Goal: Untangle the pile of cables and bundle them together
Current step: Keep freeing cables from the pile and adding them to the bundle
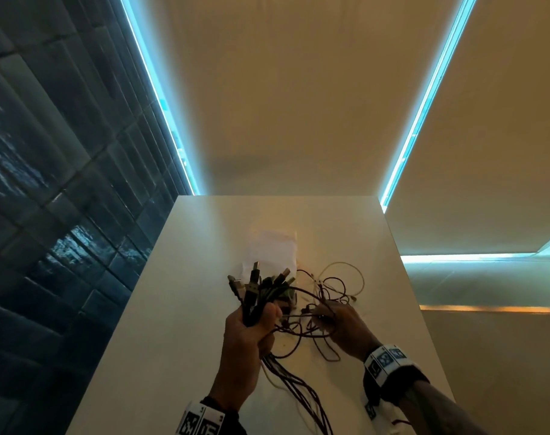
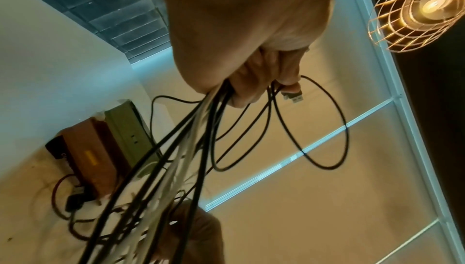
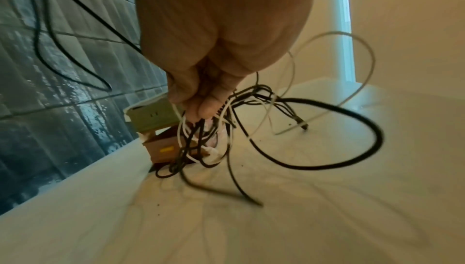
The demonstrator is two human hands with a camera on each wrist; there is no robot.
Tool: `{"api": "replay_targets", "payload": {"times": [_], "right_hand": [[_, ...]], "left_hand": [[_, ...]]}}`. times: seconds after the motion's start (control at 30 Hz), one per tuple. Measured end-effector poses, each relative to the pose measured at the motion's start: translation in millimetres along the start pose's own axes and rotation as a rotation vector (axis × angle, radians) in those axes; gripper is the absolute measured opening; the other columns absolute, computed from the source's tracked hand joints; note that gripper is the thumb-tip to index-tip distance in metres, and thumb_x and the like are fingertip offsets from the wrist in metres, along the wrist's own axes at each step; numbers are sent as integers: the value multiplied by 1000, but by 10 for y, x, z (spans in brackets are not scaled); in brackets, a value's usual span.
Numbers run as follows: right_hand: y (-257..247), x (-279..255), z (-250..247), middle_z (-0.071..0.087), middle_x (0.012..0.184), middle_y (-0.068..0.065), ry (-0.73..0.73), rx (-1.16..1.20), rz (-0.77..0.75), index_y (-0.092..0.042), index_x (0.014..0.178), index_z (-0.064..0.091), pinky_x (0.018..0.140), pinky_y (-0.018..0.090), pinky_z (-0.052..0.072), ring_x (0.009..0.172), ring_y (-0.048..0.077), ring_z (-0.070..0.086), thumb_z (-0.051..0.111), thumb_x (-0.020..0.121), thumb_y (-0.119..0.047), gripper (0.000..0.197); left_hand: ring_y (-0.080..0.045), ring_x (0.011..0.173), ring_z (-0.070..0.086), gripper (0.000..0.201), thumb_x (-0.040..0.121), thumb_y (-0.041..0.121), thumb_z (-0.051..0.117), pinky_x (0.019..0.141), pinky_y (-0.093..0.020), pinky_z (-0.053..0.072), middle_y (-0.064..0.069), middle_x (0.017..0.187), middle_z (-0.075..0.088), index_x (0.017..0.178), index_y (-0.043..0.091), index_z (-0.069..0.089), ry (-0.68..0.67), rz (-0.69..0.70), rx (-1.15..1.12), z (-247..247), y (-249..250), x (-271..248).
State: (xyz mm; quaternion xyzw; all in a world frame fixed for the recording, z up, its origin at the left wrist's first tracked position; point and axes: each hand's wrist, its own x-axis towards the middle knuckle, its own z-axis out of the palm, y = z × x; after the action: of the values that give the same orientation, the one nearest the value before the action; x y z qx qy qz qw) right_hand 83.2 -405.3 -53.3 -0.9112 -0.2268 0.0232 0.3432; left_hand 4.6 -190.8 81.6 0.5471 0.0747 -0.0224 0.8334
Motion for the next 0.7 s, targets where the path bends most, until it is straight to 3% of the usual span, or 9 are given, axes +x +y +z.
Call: {"api": "replay_targets", "payload": {"times": [0.17,0.27,0.33,0.4,0.47,0.6,0.7], "right_hand": [[271,-148,24,64,79,-12,17,70,150,-16,86,71,66,19,46,70,-4,56,63,87,-4,14],[353,-253,8,67,76,-10,50,180,304,-12,92,73,61,10,46,64,-4,61,64,86,3,19],[326,-233,-1,68,66,0,105,322,394,-9,89,72,58,16,48,54,1,61,62,89,2,15],[211,-158,-32,70,69,14,144,487,428,-8,87,71,59,34,54,57,16,65,59,93,-6,14],[66,-58,-64,69,73,17,182,599,426,-10,85,70,59,40,52,59,24,63,57,96,-10,18],[-167,124,-162,62,58,-4,327,464,371,-20,81,72,52,22,41,52,4,51,58,95,-19,20],[-311,236,-289,66,61,-11,465,375,359,-23,70,68,51,19,41,54,4,56,60,94,-28,26]], "left_hand": [[-6,39,28,40,53,42,92,38,-20,20,0,53,44,67,11,69,-120,-7,-248,-75,173,-168],[-6,38,29,46,40,42,96,37,-21,20,-1,51,46,62,11,69,-65,-21,-295,-111,204,-235],[-6,40,29,44,44,41,95,35,-18,22,-2,54,45,66,11,70,-20,-26,-290,-160,187,-201],[-7,40,22,37,59,38,88,35,-18,20,0,52,34,72,9,69,28,-29,-222,-196,163,-145],[-8,40,18,28,73,31,76,38,-21,15,2,51,27,76,5,66,80,-18,-139,-208,129,-105],[-10,42,14,18,83,21,63,41,-25,11,4,51,23,81,3,61,146,-10,-8,-127,79,-53],[-10,41,17,17,80,26,66,40,-23,13,5,52,24,72,14,57,172,-7,69,-45,68,6]]}}
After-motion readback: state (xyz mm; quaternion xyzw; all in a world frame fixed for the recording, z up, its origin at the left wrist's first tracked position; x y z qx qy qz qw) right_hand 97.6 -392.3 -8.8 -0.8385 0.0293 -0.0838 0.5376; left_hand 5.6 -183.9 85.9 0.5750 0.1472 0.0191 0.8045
